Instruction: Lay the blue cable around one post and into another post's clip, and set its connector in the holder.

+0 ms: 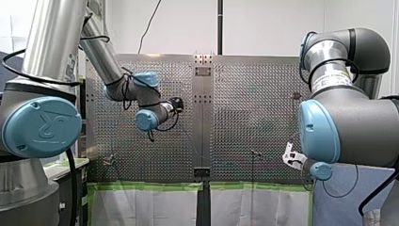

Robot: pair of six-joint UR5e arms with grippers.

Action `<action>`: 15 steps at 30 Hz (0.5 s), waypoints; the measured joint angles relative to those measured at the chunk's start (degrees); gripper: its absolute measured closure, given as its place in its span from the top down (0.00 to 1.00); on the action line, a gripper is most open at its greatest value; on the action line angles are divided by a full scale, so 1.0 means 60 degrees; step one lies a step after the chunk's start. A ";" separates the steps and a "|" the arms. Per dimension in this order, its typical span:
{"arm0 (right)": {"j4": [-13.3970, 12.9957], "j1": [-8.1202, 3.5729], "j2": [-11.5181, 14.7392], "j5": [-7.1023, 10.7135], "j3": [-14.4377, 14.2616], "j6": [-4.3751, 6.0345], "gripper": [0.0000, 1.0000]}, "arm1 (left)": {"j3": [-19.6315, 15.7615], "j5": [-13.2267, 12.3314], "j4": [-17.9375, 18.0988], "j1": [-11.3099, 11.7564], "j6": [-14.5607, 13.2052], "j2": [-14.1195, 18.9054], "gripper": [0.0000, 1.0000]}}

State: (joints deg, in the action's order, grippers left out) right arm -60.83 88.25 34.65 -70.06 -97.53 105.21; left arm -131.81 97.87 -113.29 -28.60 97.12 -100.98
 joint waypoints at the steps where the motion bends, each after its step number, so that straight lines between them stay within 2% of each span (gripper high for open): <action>1: 0.0000 0.0001 -0.0003 0.0000 0.0000 0.0001 0.00 | -0.0073 -0.0024 0.0003 0.0018 -0.0004 -0.0025 1.00; 15: -0.0005 -0.0046 -0.0033 -0.0013 0.0016 -0.0011 0.00 | -0.1215 -0.0234 0.0541 -0.0021 -0.0299 -0.1012 1.00</action>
State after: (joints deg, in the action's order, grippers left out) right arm -60.86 87.97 34.45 -70.13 -97.43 105.14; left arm -139.10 96.46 -110.04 -28.73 95.32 -107.06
